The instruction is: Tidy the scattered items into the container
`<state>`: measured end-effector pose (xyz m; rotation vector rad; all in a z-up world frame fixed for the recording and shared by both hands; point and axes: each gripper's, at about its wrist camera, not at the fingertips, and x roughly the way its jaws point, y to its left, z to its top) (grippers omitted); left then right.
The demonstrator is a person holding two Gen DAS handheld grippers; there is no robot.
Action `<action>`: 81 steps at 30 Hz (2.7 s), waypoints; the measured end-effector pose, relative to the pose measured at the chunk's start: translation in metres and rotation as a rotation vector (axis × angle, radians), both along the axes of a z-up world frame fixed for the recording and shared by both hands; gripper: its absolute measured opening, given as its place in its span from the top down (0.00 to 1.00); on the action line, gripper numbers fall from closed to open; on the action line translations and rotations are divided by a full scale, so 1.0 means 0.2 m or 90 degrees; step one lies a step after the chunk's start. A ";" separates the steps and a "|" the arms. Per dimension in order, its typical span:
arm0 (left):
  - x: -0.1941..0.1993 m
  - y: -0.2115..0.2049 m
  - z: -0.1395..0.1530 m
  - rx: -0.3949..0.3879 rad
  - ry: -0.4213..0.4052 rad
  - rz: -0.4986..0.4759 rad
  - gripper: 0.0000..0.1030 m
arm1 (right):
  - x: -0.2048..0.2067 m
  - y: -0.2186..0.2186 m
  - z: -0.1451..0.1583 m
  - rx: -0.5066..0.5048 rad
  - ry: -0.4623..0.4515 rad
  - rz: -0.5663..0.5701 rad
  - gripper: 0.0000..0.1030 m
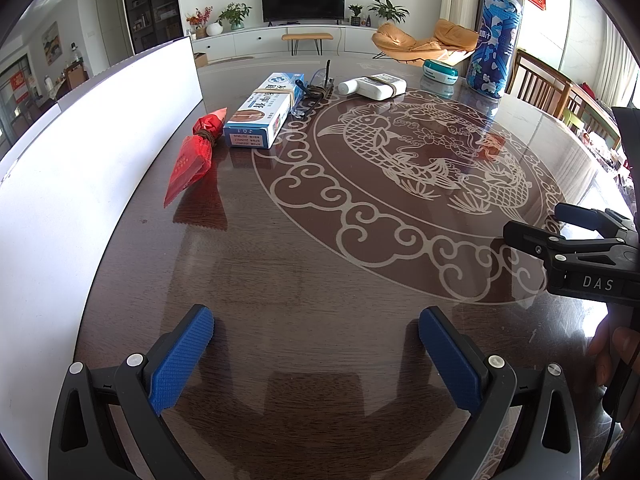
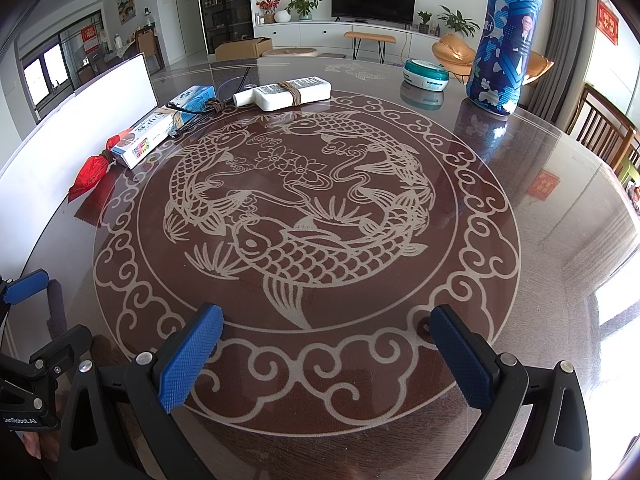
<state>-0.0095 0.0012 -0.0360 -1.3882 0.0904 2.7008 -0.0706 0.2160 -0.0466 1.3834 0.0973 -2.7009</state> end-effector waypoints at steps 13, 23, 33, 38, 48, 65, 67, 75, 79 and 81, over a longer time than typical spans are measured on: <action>0.00 0.01 0.00 0.000 -0.001 -0.003 0.00 | 0.00 0.00 0.00 0.000 0.000 0.000 0.00; 0.00 0.00 0.00 0.000 0.000 -0.002 0.00 | 0.00 0.00 0.00 0.000 0.000 0.000 0.00; 0.00 0.00 0.00 0.000 0.000 -0.002 0.00 | 0.00 0.00 0.00 0.000 0.000 0.000 0.00; 0.00 0.00 0.00 0.000 0.000 -0.002 0.00 | 0.00 0.00 0.00 0.000 0.000 0.000 0.00; 0.00 0.00 0.00 0.000 0.000 -0.002 0.00 | 0.00 0.00 0.00 0.000 0.000 0.000 0.00; 0.03 -0.04 0.00 -0.004 -0.011 -0.014 0.00 | 0.00 0.00 0.00 0.000 -0.001 0.000 0.00; 0.03 -0.10 0.00 -0.005 -0.016 -0.004 0.00 | 0.00 0.00 0.00 0.000 -0.001 0.000 0.00; -0.19 -0.22 0.01 -0.013 -0.045 0.040 0.00 | 0.00 0.00 0.00 0.000 -0.001 -0.001 0.00; -0.36 -0.25 0.00 -0.022 -0.044 0.060 0.00 | 0.00 0.00 0.00 0.000 -0.001 -0.001 0.00; -0.45 -0.26 0.00 -0.012 -0.048 0.068 0.00 | 0.00 0.00 0.00 0.000 -0.001 -0.001 0.00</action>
